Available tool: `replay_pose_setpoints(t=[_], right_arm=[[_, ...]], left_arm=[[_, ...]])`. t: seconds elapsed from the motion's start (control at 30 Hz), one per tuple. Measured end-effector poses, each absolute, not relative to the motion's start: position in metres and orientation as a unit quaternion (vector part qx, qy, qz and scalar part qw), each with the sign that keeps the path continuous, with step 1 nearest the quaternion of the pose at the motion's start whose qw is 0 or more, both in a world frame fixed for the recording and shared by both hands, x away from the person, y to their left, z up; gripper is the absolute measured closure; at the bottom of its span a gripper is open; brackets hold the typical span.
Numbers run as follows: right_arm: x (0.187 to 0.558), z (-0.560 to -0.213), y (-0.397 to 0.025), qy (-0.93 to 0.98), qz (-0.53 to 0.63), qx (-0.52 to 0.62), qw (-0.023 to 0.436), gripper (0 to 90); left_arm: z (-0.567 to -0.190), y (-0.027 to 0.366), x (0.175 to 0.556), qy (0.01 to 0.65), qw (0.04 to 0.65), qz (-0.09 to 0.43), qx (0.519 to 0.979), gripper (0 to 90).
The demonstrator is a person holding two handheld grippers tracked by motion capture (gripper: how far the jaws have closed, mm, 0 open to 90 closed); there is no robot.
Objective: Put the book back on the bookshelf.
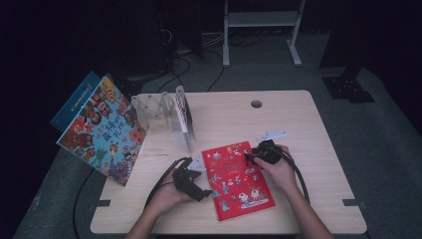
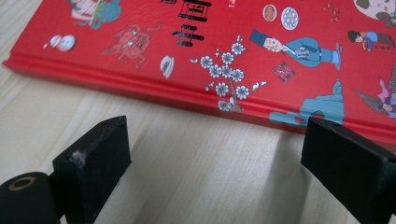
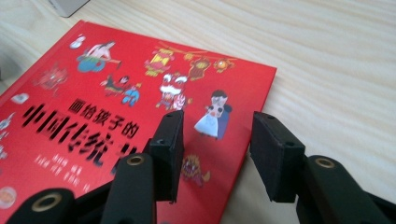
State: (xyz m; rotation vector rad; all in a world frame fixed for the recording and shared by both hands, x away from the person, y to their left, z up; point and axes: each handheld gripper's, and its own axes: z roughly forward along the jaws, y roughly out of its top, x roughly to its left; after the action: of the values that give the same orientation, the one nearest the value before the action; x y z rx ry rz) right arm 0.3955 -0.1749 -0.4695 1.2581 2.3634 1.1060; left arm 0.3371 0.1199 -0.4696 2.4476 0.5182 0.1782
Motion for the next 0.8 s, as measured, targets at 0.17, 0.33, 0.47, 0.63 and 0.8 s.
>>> replay_pose_setpoints(t=[0.17,0.33,0.47,0.63,0.8], right_arm=[[0.403,-0.469,-0.166,0.814,0.377,0.423,0.125,54.0],[0.402,-0.466,-0.167,0.823,0.367,0.418,0.114,51.2],[0.395,-0.458,-0.180,0.825,0.366,0.417,0.108,51.5],[0.387,-0.452,-0.194,0.833,0.359,0.410,0.097,51.0],[0.384,-0.449,-0.204,0.842,0.339,0.411,0.081,52.3]], left_arm=[[-0.471,0.118,0.336,0.194,0.315,0.068,0.927,5.9],[-0.472,0.118,0.336,0.198,0.318,0.071,0.924,4.3],[-0.473,0.116,0.336,0.199,0.325,0.076,0.921,3.8],[-0.476,0.107,0.336,0.199,0.336,0.082,0.917,2.2],[-0.480,0.103,0.336,0.194,0.352,0.088,0.912,0.0]])
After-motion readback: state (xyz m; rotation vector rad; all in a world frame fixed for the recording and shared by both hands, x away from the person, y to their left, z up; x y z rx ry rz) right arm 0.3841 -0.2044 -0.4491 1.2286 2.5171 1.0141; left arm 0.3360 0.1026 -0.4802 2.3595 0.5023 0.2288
